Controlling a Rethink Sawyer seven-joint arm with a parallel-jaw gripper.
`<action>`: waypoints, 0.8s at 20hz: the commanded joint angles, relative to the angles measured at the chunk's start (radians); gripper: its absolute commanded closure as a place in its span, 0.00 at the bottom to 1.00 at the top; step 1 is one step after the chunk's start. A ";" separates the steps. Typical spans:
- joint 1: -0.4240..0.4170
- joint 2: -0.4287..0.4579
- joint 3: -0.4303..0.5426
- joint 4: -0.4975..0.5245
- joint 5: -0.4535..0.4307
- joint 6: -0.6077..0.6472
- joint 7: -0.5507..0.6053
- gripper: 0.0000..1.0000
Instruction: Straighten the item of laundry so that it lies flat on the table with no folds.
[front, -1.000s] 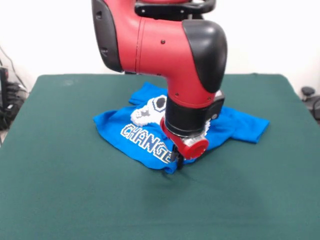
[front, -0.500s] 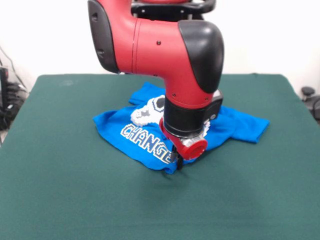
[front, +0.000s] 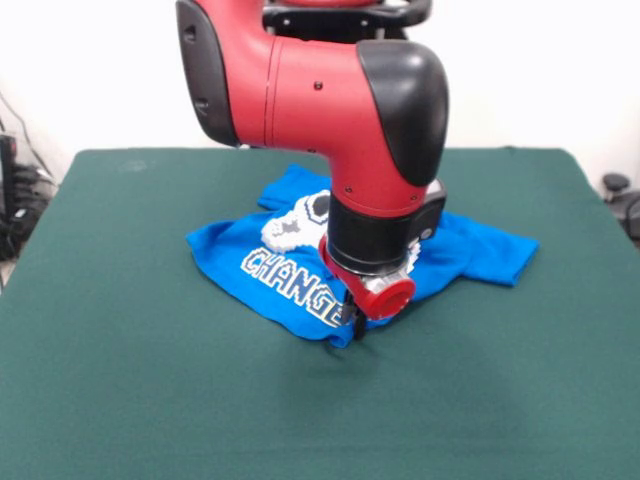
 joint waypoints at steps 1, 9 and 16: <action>0.010 0.198 0.094 0.018 -0.076 -0.249 -0.030 1.00; 0.010 0.114 0.100 0.052 -0.042 -0.112 -0.047 1.00; 0.046 0.131 0.061 0.033 -0.052 -0.087 -0.017 1.00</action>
